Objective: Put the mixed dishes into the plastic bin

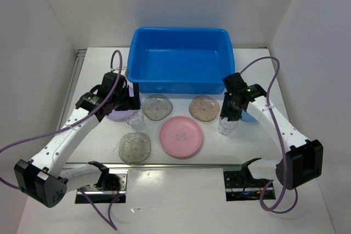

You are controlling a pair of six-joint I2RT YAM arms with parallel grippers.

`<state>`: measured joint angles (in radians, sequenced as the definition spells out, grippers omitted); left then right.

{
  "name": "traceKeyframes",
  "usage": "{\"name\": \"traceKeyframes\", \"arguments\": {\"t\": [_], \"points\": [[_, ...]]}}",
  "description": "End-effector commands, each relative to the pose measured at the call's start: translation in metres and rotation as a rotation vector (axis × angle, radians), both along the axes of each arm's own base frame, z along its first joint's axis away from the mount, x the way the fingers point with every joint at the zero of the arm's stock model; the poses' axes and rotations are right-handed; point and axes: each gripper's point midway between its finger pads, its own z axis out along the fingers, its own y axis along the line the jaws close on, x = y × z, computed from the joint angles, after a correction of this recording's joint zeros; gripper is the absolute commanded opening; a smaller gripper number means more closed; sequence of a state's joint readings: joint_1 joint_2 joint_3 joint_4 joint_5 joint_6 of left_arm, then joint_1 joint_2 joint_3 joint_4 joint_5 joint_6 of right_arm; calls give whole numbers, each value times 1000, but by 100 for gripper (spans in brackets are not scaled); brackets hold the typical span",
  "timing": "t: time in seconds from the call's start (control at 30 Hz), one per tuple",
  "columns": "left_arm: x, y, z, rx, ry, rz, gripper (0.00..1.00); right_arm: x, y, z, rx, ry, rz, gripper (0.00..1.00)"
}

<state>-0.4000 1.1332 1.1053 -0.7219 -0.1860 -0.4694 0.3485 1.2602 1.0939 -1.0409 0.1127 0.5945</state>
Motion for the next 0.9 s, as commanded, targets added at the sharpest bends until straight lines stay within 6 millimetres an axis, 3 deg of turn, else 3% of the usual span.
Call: {"name": "traceKeyframes", "arguments": {"t": [0.0,0.2,0.37,0.53,0.57,0.67,0.77,0.87], "points": [[9,-4,2,3,-32,-31,100,1,1,-18,-3,51,-17,37],[9,-2,-3,14,-26,-24,100,8,11,-42,24,83,5,37],[8,2,-7,31,-21,-10,100,10,27,-52,67,85,43,37],[11,3,-6,34,-32,-3,100,8,33,-66,45,115,61,25],[10,5,-3,36,-43,3,100,7,31,-66,34,121,58,14],[10,5,-3,36,-43,3,100,6,24,-60,-15,120,33,1],[9,5,-7,40,-35,3,100,9,17,-34,-40,73,1,1],[11,6,-5,43,-46,10,100,-2,5,-4,-71,63,-30,1]]}}
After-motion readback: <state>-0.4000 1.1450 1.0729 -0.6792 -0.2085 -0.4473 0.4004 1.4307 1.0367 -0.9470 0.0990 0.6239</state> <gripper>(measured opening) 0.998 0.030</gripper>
